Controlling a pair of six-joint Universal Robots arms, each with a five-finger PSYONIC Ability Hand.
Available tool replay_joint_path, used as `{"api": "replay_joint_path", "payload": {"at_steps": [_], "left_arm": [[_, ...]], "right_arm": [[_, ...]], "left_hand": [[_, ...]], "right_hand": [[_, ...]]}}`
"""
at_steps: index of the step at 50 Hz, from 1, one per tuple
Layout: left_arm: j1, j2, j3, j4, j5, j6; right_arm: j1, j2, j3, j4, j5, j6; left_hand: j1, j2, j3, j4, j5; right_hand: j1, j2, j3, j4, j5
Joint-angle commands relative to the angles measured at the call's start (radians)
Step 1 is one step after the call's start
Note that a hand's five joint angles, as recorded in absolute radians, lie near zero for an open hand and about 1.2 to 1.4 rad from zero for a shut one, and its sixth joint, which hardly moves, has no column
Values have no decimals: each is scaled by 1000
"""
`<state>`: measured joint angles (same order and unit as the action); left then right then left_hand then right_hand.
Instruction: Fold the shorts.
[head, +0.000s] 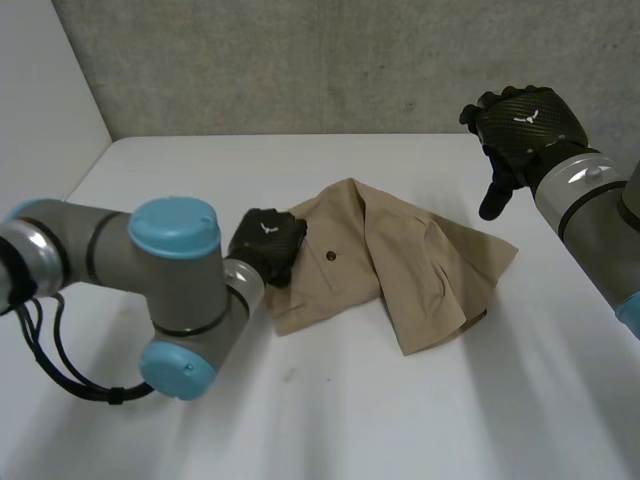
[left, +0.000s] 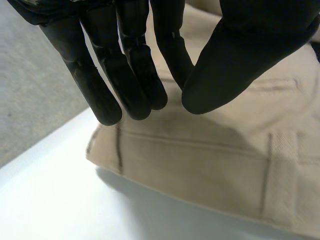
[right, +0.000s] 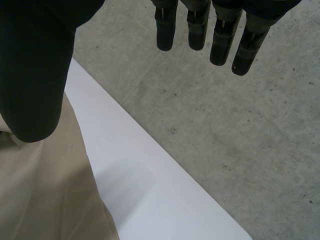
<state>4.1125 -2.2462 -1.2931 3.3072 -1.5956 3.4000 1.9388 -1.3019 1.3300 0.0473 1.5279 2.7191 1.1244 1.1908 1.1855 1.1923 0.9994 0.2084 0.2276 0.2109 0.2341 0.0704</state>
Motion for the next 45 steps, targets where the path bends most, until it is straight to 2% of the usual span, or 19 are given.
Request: {"api": "replay_joint_path", "payload": {"at_steps": [1,2,5,6,9,10,14,35,37,45], "left_arm": [[90,152,-46,-8,114,-123],[112,186,-55,-8,184,-184],[144,227,-63,-8,305,-286],[179,250,-63,-6,388,-347],[251,273,-58,-5,491,-424],[302,280,-58,-1,546,-464],[371,281,-51,3,615,-505],[376,339,-97,48,628,-498],[374,341,-103,51,628,-496],[364,341,-111,66,617,-482]], "right_arm": [[0,0,0,0,0,1],[2,0,1,0,0,1],[3,0,2,-1,0,1],[5,0,3,-1,0,1],[5,0,6,-3,0,1],[5,0,6,-3,0,1],[6,3,9,-10,0,1],[8,49,15,-24,0,1],[8,52,15,-24,0,1],[37,56,28,-15,-29,5]], "left_hand": [[272,205,211,204,222],[272,205,211,204,222],[272,205,211,204,222],[272,205,211,204,222],[272,205,211,204,222],[272,205,211,204,222],[272,205,211,204,222],[264,197,202,196,214],[155,89,94,87,106],[-45,-111,-106,-112,-94]], "right_hand": [[-34,-53,-36,-60,-70],[-34,-53,-36,-60,-70],[-34,-53,-36,-60,-70],[-34,-53,-36,-60,-70],[-34,-53,-36,-60,-70],[-34,-53,-36,-60,-70],[-34,-53,-36,-60,-70],[-34,-53,-36,-60,-70],[-34,-53,-36,-60,-70],[-34,-53,-36,-60,-70]]}}
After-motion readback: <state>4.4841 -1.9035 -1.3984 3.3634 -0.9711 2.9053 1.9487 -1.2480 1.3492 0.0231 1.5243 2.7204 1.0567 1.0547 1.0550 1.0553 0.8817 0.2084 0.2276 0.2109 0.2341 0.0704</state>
